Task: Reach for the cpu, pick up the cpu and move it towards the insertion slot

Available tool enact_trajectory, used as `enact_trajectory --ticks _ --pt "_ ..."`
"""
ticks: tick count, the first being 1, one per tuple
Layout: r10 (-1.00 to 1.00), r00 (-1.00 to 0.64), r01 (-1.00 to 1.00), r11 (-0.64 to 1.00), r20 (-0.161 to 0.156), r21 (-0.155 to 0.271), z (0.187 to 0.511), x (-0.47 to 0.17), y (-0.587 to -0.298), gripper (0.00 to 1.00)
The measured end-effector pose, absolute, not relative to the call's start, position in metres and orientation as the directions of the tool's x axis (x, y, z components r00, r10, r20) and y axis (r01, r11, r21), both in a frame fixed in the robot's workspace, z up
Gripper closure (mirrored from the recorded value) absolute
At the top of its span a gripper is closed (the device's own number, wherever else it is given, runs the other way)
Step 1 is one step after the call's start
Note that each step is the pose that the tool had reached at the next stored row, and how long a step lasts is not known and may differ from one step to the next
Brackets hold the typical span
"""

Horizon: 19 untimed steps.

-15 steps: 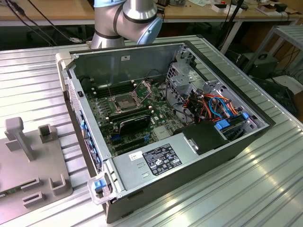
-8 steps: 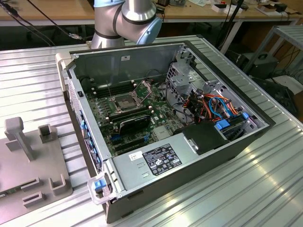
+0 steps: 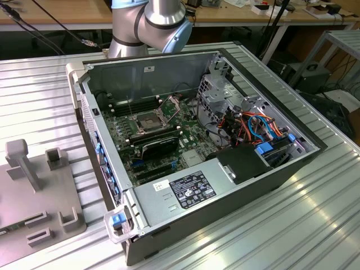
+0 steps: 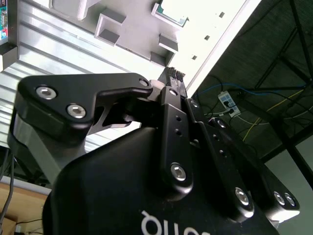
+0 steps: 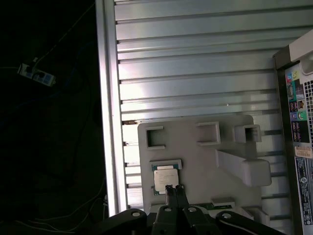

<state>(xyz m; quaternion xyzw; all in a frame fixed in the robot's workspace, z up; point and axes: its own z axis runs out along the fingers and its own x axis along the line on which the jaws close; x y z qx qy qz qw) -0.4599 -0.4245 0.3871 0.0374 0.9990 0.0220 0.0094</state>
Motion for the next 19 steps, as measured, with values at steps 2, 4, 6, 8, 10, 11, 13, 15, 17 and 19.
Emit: enact_trajectory --ticks 2,4,6,8,10,11,13,15,17,19 --pt "0.075 -0.997 0.074 0.996 -0.017 0.045 0.3871 -0.4600 -0.4245 0.89" --pt "0.075 -0.997 0.074 0.996 -0.017 0.045 0.3871 -0.4600 -0.4245 0.89" --pt "0.075 -0.997 0.074 0.996 -0.017 0.045 0.3871 -0.4600 -0.4245 0.89" --pt "0.075 -0.997 0.074 0.996 -0.017 0.045 0.3871 -0.4601 -0.4245 0.76" --pt "0.075 -0.997 0.074 0.996 -0.017 0.045 0.3871 -0.4601 -0.4245 0.64" --pt "0.075 -0.997 0.074 0.996 -0.017 0.045 0.3871 -0.4601 -0.4245 0.64" --pt "0.075 -0.997 0.074 0.996 -0.017 0.045 0.3871 -0.4601 -0.4245 0.58" --pt "0.075 -0.997 0.074 0.996 -0.017 0.045 0.3871 -0.4602 -0.4245 0.45" --pt "0.075 -0.997 0.074 0.996 -0.017 0.045 0.3871 -0.4602 -0.4245 0.45" --pt "0.075 -0.997 0.074 0.996 -0.017 0.045 0.3871 -0.4602 -0.4245 0.45"
